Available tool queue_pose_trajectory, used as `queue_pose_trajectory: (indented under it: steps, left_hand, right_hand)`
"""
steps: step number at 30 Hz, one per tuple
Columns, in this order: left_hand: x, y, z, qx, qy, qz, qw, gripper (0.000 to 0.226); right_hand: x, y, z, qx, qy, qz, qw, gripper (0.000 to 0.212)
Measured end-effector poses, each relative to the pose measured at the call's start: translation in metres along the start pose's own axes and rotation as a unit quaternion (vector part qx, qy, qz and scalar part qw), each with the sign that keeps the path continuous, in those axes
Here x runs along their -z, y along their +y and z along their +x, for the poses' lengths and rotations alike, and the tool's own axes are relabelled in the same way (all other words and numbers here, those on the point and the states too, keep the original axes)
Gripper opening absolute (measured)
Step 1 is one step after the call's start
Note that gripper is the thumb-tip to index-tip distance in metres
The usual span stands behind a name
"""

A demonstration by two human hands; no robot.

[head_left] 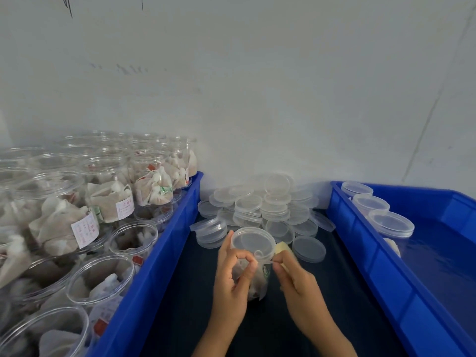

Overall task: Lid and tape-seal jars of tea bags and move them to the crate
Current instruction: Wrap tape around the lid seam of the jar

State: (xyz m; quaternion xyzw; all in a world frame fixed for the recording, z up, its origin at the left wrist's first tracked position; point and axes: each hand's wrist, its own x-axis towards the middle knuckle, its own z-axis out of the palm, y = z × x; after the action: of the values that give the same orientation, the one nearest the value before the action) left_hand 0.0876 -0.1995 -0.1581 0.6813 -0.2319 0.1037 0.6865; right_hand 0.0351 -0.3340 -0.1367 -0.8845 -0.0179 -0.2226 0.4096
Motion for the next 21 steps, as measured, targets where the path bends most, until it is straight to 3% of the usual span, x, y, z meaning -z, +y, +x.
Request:
queue_pose_trajectory:
  steps: [6, 11, 15, 21]
  left_hand:
    - [0.004, 0.009, 0.003, 0.022, -0.002, 0.001, 1.000, 0.005]
    - [0.012, 0.027, 0.010, 0.112, -0.019, -0.057, 0.992, 0.021]
    - [0.016, 0.044, 0.018, 0.189, -0.096, -0.113, 0.971, 0.023]
    - [0.011, 0.042, 0.032, 0.260, -0.100, -0.158, 0.947, 0.014]
  right_hand:
    - [0.001, -0.006, 0.001, -0.022, -0.007, 0.069, 0.997, 0.022]
    - [0.018, -0.031, 0.009, -0.014, -0.035, -0.012, 0.999, 0.026]
    - [0.039, -0.048, 0.016, -0.092, -0.062, -0.065, 0.992, 0.029]
    - [0.053, -0.051, 0.028, -0.168, -0.139, -0.041, 0.975, 0.033]
